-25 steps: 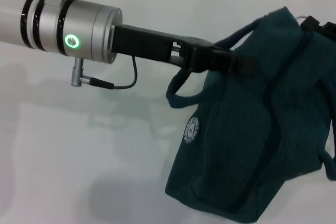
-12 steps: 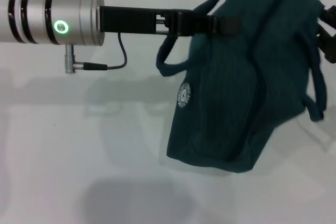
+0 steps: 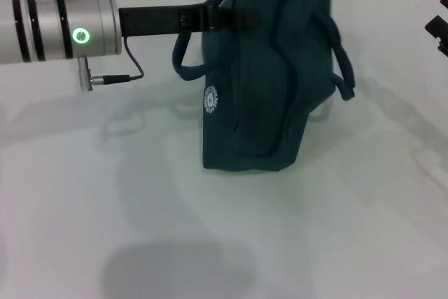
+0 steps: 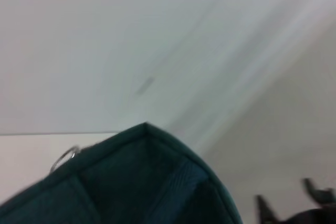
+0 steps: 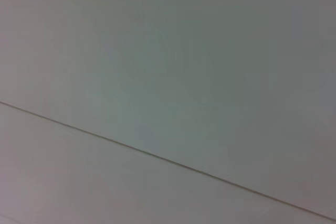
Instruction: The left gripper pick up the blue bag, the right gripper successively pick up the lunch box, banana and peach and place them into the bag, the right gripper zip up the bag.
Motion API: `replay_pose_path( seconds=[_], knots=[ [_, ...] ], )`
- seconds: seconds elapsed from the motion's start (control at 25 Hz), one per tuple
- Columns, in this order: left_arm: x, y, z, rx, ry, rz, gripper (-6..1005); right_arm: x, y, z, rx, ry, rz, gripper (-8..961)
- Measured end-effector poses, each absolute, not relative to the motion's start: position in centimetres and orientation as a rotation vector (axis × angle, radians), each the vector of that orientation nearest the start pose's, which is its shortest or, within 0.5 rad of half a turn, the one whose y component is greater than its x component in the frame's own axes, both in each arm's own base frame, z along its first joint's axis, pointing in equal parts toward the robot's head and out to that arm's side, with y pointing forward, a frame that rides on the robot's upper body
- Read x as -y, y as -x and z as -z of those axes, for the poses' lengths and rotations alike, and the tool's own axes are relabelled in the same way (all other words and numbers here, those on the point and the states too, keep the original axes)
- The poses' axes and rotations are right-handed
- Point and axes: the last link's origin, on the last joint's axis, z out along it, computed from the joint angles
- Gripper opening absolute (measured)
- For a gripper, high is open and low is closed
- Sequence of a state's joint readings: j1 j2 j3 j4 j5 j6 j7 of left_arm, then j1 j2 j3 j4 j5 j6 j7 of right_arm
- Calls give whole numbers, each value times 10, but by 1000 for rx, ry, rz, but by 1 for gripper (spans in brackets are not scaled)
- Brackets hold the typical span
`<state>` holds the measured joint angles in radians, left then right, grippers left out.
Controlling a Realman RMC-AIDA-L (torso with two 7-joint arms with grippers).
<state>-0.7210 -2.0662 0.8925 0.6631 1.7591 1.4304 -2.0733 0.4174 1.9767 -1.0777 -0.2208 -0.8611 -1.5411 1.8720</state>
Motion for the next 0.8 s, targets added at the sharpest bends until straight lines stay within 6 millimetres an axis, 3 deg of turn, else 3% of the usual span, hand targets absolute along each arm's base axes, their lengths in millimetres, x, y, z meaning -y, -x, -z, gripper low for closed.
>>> replay_pose_path(
  seconds=[0.24,0.56,0.8],
  knots=[
    [-395,187,17,1267,2549,893,44,-322,-289,-40,-1581,1788,-1755,682],
    [-391,192,10,1244,2506,990,225,-325,-279,-45,-1456,1897,-1736,694],
    [-381,182,-11,1145,2549,1163,460,-324,-267,-47,-1295,2032,-1717,701]
  ],
)
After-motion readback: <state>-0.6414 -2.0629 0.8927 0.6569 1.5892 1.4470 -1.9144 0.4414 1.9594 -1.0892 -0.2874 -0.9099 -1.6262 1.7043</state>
